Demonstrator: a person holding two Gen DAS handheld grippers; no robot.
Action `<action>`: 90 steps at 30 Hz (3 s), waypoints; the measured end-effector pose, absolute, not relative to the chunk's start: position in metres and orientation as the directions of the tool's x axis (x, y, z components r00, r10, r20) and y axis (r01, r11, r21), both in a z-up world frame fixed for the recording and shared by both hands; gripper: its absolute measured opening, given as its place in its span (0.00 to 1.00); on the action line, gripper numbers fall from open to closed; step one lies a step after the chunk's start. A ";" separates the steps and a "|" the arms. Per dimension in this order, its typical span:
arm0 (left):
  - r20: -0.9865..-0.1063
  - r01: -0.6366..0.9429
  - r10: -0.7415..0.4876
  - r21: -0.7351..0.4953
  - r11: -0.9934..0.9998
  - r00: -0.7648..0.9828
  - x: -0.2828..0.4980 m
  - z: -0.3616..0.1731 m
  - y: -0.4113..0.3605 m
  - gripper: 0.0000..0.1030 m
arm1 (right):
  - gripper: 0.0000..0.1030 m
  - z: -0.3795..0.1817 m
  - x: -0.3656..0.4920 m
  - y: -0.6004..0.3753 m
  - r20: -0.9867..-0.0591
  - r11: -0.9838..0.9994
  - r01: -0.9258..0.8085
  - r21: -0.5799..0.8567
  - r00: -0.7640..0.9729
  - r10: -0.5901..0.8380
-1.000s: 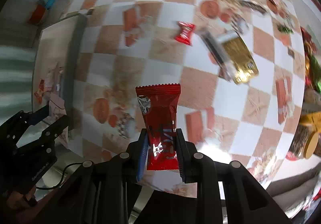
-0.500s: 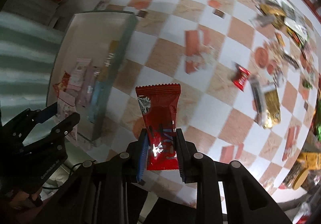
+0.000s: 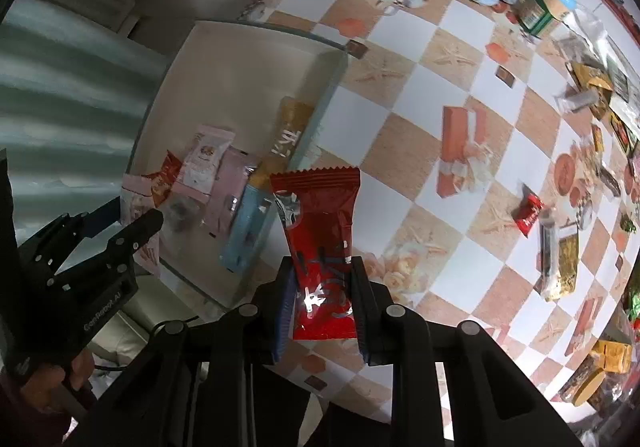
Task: Organize snacks
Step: 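Lower the cranberry packet with the left gripper while the right lowers the red candy into the tray, then open both grippers to drop the cranberry packet and red candy into the tray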
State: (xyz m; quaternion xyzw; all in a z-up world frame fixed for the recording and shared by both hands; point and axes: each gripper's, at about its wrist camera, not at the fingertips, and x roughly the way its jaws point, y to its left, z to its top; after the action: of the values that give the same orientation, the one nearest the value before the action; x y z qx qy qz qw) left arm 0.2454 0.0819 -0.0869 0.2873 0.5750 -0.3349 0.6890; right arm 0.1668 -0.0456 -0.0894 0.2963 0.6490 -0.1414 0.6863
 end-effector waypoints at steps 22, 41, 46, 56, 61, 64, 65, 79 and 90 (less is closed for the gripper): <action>-0.988 0.767 -0.125 -0.010 0.641 0.092 0.276 -0.099 0.084 0.47 | 0.27 -0.089 0.222 -0.032 -0.974 0.831 0.509 0.225 0.098 0.204; -0.988 0.768 -0.120 -0.005 0.640 0.093 0.284 -0.106 0.076 0.47 | 0.27 -0.103 0.241 -0.034 -0.970 0.827 0.508 0.239 0.086 0.227; -0.989 0.769 -0.115 -0.002 0.639 0.093 0.286 -0.109 0.074 0.47 | 0.27 -0.106 0.252 -0.033 -0.969 0.829 0.504 0.243 0.087 0.231; -0.990 0.772 -0.100 0.012 0.635 0.097 0.293 -0.115 0.066 0.47 | 0.27 -0.119 0.276 -0.033 -0.967 0.821 0.513 0.250 0.085 0.242; -0.992 0.777 -0.083 0.022 0.629 0.095 0.294 -0.121 0.063 0.47 | 0.27 -0.124 0.285 -0.034 -0.965 0.815 0.520 0.256 0.084 0.250; -0.993 0.778 -0.075 0.024 0.628 0.092 0.293 -0.123 0.063 0.47 | 0.27 -0.124 0.289 -0.032 -0.965 0.821 0.511 0.255 0.083 0.248; -0.993 0.778 -0.074 0.024 0.627 0.091 0.293 -0.124 0.063 0.47 | 0.27 -0.124 0.289 -0.031 -0.965 0.822 0.509 0.255 0.082 0.249; -0.992 0.781 -0.083 0.026 0.624 0.099 0.288 -0.119 0.062 0.66 | 0.77 -0.123 0.283 -0.036 -0.965 0.809 0.530 0.256 0.093 0.244; -0.992 0.824 -0.088 0.028 0.565 0.094 0.265 -0.113 0.054 0.76 | 0.77 -0.124 0.232 -0.065 -0.961 0.739 0.618 0.267 0.115 0.251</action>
State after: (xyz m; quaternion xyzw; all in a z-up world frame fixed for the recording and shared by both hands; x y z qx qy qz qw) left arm 0.2647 0.0538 -0.1132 0.3175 0.5801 -0.3414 0.6679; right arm 0.2317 -0.0653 -0.1236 0.3337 0.6510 -0.1375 0.6678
